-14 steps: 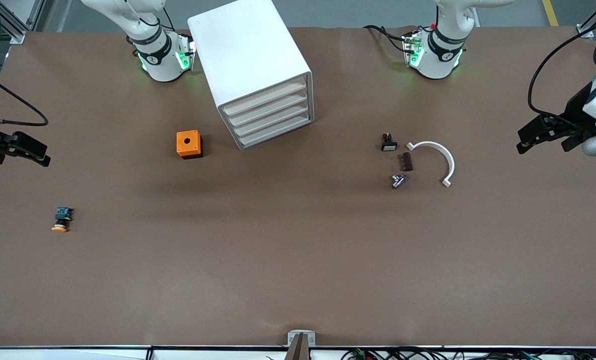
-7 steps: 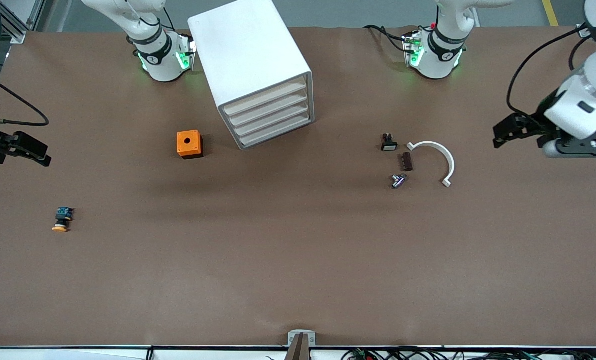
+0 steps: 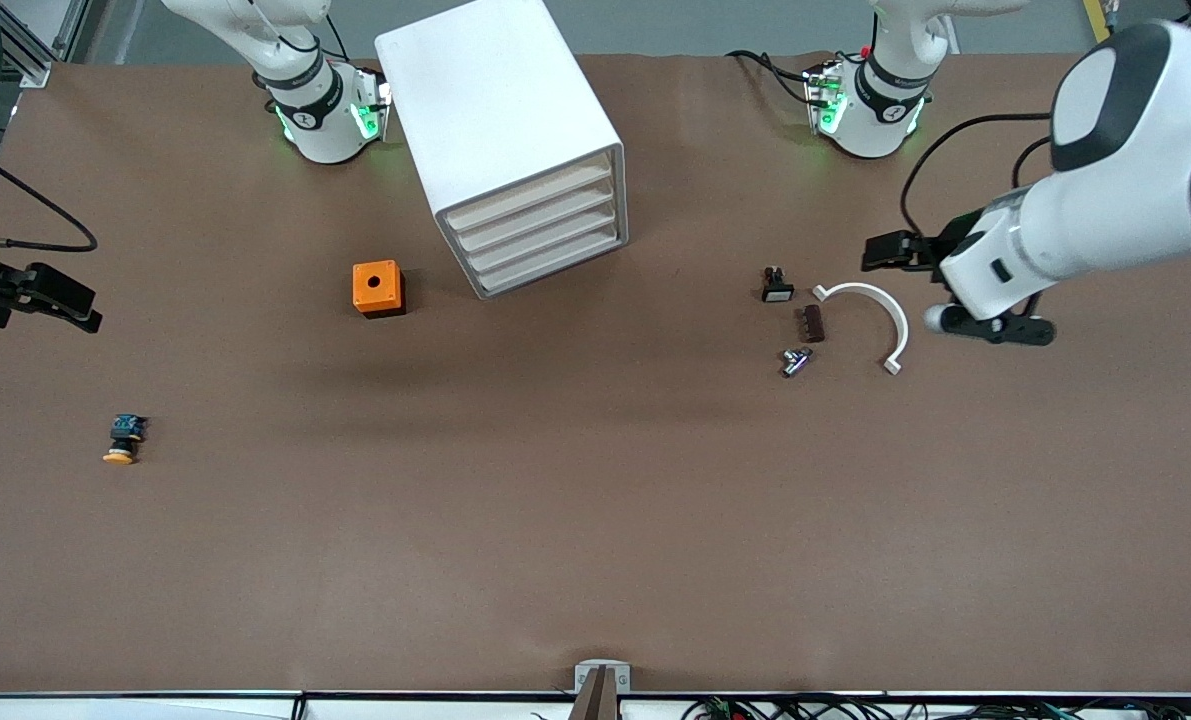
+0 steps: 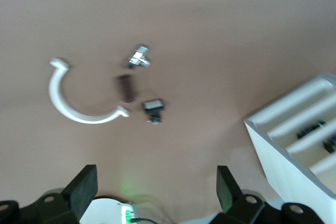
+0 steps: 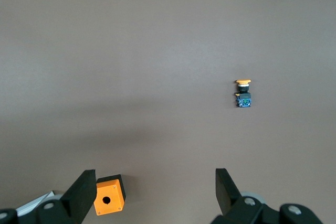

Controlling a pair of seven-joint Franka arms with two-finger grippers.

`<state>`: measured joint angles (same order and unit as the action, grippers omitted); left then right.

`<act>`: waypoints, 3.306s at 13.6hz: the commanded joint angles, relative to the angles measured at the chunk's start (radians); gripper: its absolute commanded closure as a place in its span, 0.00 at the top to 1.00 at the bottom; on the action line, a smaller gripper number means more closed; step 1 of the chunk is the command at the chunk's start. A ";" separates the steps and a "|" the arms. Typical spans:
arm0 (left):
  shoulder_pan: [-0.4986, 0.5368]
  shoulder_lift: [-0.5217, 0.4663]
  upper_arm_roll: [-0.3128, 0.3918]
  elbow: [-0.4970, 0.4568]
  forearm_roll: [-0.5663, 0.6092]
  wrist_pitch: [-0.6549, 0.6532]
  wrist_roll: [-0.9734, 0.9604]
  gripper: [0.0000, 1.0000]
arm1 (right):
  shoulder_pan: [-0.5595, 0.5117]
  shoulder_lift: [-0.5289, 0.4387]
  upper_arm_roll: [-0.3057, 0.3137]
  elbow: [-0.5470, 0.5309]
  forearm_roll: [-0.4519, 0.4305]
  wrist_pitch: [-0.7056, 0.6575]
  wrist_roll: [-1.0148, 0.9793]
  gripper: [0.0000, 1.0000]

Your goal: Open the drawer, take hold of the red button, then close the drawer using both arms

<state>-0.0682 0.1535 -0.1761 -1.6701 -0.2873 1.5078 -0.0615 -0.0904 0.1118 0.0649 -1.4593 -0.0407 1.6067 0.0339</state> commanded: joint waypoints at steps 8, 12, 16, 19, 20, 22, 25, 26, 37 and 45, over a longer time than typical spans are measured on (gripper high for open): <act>0.004 0.125 -0.163 -0.158 -0.317 0.291 0.276 1.00 | -0.015 0.000 0.012 0.008 0.004 -0.008 0.000 1.00; -0.007 0.188 -0.174 -0.207 -0.524 0.330 0.334 1.00 | -0.015 0.002 0.012 0.008 0.004 -0.008 0.000 1.00; -0.027 0.293 -0.193 -0.200 -0.579 0.335 0.521 1.00 | -0.012 0.002 0.012 0.008 0.004 -0.008 0.000 1.00; -0.027 0.354 -0.236 -0.211 -0.682 0.330 0.621 1.00 | -0.011 0.002 0.012 0.007 0.004 -0.010 0.004 1.00; -0.025 0.379 -0.249 -0.214 -0.711 0.330 0.638 1.00 | -0.011 0.002 0.012 0.007 0.001 -0.010 0.006 1.00; -0.027 0.425 -0.287 -0.221 -0.788 0.328 0.701 1.00 | -0.011 0.002 0.012 0.007 0.001 -0.010 0.008 1.00; -0.057 0.459 -0.310 -0.223 -0.858 0.334 0.713 0.90 | -0.009 0.006 0.013 0.004 0.001 -0.010 0.012 1.00; -0.073 0.466 -0.310 -0.226 -0.889 0.338 0.717 0.89 | -0.009 0.006 0.013 0.001 0.001 -0.011 0.008 1.00; -0.208 0.538 -0.310 -0.275 -1.116 0.488 1.043 0.72 | 0.084 0.003 0.018 0.005 0.016 -0.095 0.190 1.00; -0.262 0.538 -0.310 -0.309 -1.214 0.548 1.085 0.50 | 0.293 0.003 0.021 0.000 0.043 -0.149 0.645 1.00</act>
<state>-0.3171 0.7069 -0.4815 -1.9618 -1.4689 2.0367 0.9962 0.1630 0.1171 0.0875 -1.4618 -0.0296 1.4672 0.5734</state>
